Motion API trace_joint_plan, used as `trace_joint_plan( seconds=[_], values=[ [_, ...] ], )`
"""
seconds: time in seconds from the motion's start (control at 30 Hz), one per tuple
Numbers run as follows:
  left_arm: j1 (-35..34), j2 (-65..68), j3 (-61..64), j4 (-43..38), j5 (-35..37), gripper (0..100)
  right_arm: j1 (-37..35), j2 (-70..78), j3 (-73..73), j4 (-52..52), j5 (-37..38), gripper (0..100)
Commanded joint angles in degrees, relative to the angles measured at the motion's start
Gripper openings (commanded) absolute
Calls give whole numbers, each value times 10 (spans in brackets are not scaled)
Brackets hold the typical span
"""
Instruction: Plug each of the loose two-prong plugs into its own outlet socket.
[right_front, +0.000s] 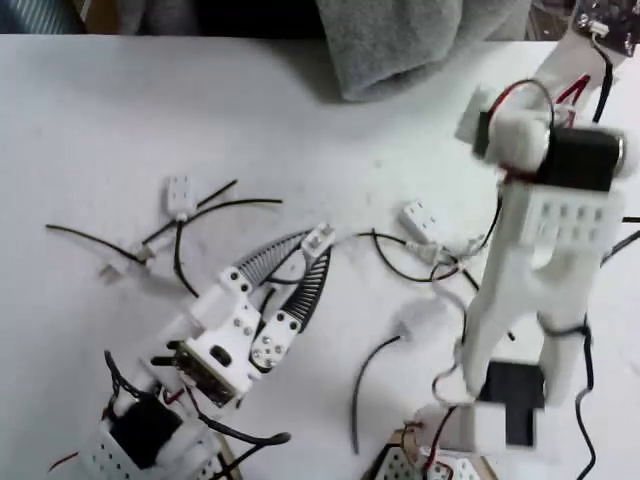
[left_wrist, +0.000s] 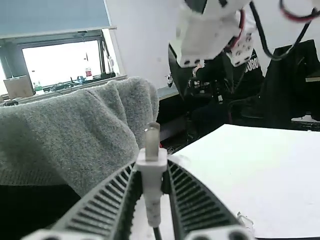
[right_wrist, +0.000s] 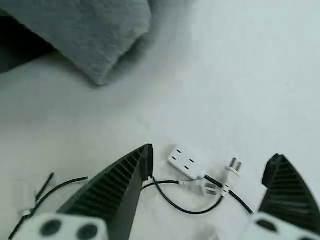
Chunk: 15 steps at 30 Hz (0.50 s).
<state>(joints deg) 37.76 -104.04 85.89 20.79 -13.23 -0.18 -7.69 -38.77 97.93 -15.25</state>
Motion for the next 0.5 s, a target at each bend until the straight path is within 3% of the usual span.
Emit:
trace_joint_plan(
  seconds=[0.0,0.3,0.47],
  values=[
    [-7,-6,-12,-10,6,21,-58,-88,-23,2,-1,346],
    [-7,-6,4,-15,5,21,-152,-249,33,4,-2,337],
    [-7,-6,4,-25,5,21,-271,-338,164,-3,-3,172]
  ],
)
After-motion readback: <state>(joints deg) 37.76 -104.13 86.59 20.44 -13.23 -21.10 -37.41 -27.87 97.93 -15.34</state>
